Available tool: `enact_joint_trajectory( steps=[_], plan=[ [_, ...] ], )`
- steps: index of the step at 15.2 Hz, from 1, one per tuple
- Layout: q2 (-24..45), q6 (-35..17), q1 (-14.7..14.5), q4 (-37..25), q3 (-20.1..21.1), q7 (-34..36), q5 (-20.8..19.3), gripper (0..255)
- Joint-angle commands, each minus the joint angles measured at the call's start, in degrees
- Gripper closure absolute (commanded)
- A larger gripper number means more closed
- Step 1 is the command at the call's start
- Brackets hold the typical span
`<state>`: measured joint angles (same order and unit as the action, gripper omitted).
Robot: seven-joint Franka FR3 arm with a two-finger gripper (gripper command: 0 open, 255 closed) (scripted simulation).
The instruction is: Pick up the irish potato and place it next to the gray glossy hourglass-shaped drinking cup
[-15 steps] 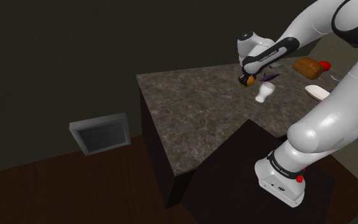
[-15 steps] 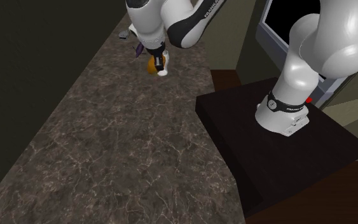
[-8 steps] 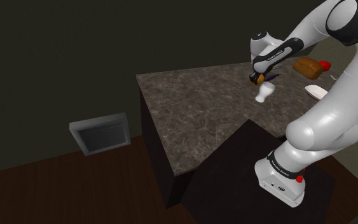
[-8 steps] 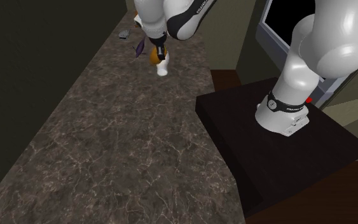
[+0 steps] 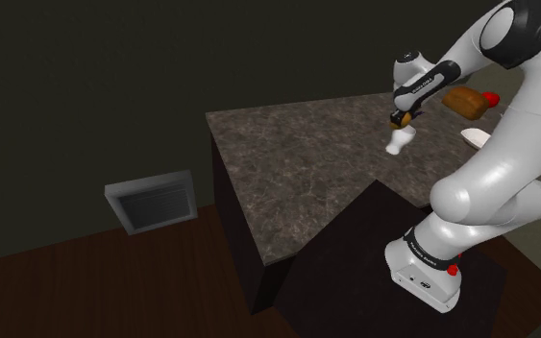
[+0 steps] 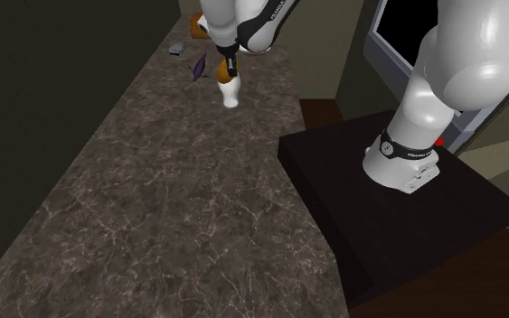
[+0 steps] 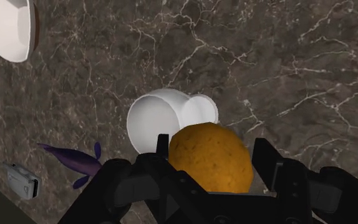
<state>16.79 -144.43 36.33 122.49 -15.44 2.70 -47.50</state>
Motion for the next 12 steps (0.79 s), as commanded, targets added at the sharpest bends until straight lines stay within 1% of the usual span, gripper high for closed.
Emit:
enact_joint_trajectory(
  steps=[1, 12],
  plan=[
    [1.3, -1.1, 0.1, -0.1, -0.2, 0.9, -0.7, 255],
    [8.5, -6.3, -0.4, -1.1, -1.5, 7.1, -4.6, 255]
  ],
)
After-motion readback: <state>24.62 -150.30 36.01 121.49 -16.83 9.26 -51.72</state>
